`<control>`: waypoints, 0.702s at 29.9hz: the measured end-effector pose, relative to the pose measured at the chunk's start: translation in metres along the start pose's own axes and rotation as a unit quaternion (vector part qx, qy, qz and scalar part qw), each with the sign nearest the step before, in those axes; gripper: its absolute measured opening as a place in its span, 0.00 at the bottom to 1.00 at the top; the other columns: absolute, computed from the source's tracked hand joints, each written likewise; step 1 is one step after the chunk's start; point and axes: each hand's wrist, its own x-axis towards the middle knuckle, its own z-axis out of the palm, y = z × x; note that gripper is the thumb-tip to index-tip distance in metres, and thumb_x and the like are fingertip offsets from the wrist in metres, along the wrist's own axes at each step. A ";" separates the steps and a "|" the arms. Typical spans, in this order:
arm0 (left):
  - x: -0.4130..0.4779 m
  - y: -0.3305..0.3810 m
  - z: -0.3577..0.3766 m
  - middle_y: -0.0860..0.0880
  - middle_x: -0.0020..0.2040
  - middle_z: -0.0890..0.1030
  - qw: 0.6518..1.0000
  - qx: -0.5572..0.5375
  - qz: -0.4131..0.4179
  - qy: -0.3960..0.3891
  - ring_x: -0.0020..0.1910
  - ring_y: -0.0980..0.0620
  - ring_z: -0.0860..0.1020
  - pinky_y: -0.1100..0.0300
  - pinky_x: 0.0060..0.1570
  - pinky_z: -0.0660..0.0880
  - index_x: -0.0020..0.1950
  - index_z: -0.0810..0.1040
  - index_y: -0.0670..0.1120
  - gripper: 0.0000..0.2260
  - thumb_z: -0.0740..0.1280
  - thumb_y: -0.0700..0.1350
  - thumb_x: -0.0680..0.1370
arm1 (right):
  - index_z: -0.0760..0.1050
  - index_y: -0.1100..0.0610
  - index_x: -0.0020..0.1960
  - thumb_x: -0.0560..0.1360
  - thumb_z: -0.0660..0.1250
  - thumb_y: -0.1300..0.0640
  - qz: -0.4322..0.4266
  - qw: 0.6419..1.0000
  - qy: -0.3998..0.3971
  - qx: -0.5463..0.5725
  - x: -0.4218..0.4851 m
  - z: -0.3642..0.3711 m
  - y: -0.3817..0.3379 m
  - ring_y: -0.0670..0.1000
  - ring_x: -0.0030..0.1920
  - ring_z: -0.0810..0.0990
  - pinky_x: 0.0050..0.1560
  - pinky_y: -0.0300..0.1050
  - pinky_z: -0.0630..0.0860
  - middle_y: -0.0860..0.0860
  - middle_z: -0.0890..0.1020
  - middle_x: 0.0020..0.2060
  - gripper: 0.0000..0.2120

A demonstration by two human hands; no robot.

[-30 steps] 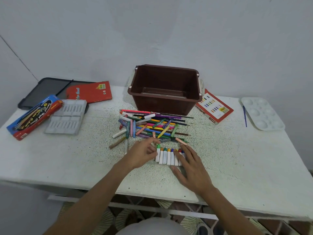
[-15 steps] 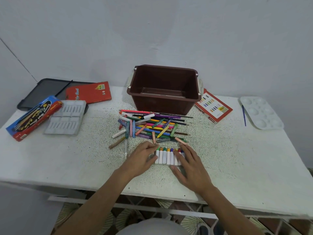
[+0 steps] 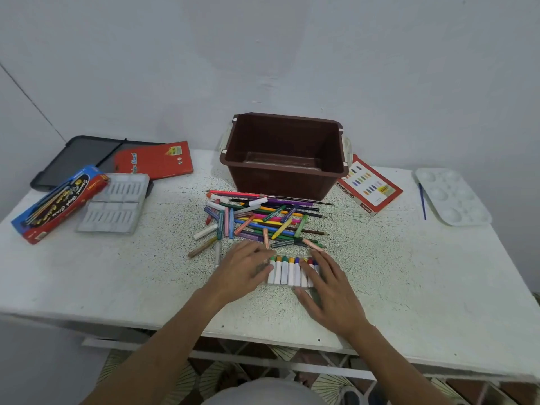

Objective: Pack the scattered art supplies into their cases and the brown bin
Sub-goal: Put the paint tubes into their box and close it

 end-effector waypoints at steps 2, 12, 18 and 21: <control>0.013 -0.007 -0.005 0.51 0.54 0.79 0.999 0.015 -0.006 0.038 0.54 0.54 0.74 0.56 0.56 0.70 0.63 0.79 0.47 0.20 0.57 0.55 0.79 | 0.65 0.52 0.75 0.81 0.56 0.38 -0.006 1.000 0.004 -0.001 0.000 -0.001 0.000 0.56 0.76 0.59 0.73 0.55 0.64 0.56 0.64 0.75 0.28; 0.087 -0.056 -0.023 0.46 0.48 0.82 0.986 0.143 -0.045 0.074 0.46 0.45 0.78 0.50 0.49 0.72 0.57 0.82 0.44 0.10 0.66 0.40 0.77 | 0.65 0.52 0.75 0.81 0.56 0.38 -0.003 1.000 0.006 -0.002 0.002 -0.002 -0.001 0.55 0.77 0.58 0.73 0.54 0.63 0.56 0.64 0.75 0.28; 0.108 -0.064 -0.019 0.43 0.56 0.78 0.980 0.163 -0.115 0.017 0.53 0.44 0.76 0.49 0.52 0.72 0.65 0.77 0.46 0.15 0.64 0.44 0.79 | 0.63 0.51 0.76 0.81 0.55 0.37 0.003 1.000 0.002 -0.007 0.002 -0.002 -0.002 0.54 0.77 0.57 0.74 0.52 0.61 0.55 0.64 0.75 0.29; 0.112 -0.065 -0.016 0.43 0.56 0.78 0.974 0.174 -0.146 0.010 0.54 0.43 0.76 0.49 0.53 0.72 0.64 0.77 0.45 0.14 0.62 0.46 0.81 | 0.61 0.50 0.77 0.80 0.55 0.36 0.007 1.000 -0.003 -0.009 0.002 -0.004 -0.002 0.53 0.77 0.56 0.74 0.51 0.59 0.54 0.63 0.76 0.30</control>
